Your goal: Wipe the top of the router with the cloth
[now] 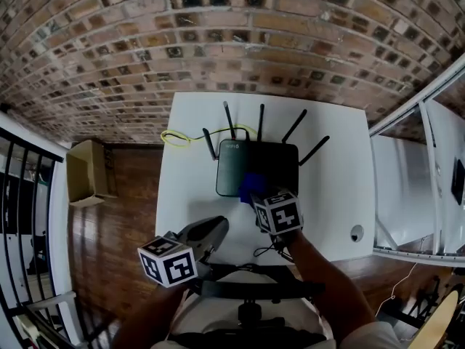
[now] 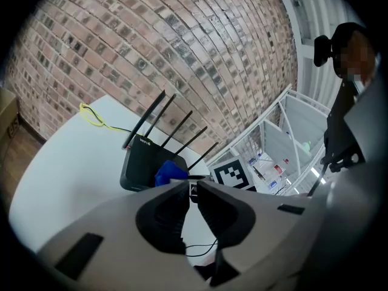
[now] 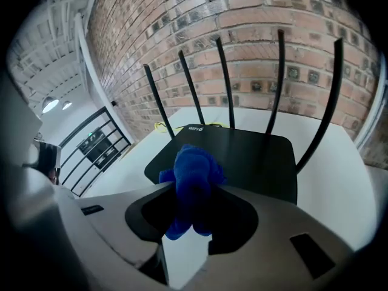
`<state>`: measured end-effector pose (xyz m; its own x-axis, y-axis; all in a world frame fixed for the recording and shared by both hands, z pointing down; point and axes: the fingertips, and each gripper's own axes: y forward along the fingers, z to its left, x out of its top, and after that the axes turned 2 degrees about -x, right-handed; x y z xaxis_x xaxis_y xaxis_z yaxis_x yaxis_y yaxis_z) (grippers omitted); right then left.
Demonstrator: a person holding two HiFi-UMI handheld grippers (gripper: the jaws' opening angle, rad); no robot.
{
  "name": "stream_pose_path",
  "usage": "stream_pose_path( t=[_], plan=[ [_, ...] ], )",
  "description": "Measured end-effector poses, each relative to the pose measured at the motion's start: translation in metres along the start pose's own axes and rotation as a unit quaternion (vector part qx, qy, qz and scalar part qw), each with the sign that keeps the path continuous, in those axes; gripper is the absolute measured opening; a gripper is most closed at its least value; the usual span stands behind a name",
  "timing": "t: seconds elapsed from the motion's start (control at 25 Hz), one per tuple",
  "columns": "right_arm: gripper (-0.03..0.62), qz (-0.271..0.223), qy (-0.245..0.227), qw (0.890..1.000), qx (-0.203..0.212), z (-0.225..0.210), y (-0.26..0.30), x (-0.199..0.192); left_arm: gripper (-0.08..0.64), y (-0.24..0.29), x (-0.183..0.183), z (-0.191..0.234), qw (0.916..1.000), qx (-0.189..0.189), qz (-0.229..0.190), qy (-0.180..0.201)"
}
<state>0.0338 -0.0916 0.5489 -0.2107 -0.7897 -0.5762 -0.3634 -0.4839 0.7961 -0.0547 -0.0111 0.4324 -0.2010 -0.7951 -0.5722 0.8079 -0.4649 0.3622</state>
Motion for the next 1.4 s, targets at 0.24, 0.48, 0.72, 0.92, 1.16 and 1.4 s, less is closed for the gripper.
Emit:
stream_pose_path(
  t=[0.24,0.48,0.72,0.92,1.16,1.4],
  plan=[
    [0.146,-0.004,0.004,1.000,-0.010,-0.040,-0.019,-0.015,0.058,0.027,-0.009,-0.021,0.9999,-0.001,0.011,0.010],
    [0.146,-0.009,0.008,1.000,-0.014,-0.074,-0.036,-0.026,0.058,0.044,-0.018,-0.035,0.9998,0.007,0.014,0.009],
    [0.146,-0.005,0.005,1.000,-0.022,-0.108,-0.052,-0.034,0.058,0.065,-0.024,-0.050,0.9997,0.018,0.012,0.009],
    [0.146,0.000,0.020,0.999,-0.031,-0.147,-0.062,-0.043,0.058,0.083,-0.029,-0.060,0.9995,0.029,0.005,0.006],
    [0.144,0.009,0.029,0.998,-0.060,-0.208,-0.063,-0.052,0.058,0.095,-0.038,-0.066,0.9988,0.049,-0.004,0.000],
    [0.144,0.020,-0.029,0.997,-0.070,-0.230,-0.049,-0.048,0.058,0.103,-0.043,-0.073,0.9975,0.071,-0.007,-0.002]
  ],
)
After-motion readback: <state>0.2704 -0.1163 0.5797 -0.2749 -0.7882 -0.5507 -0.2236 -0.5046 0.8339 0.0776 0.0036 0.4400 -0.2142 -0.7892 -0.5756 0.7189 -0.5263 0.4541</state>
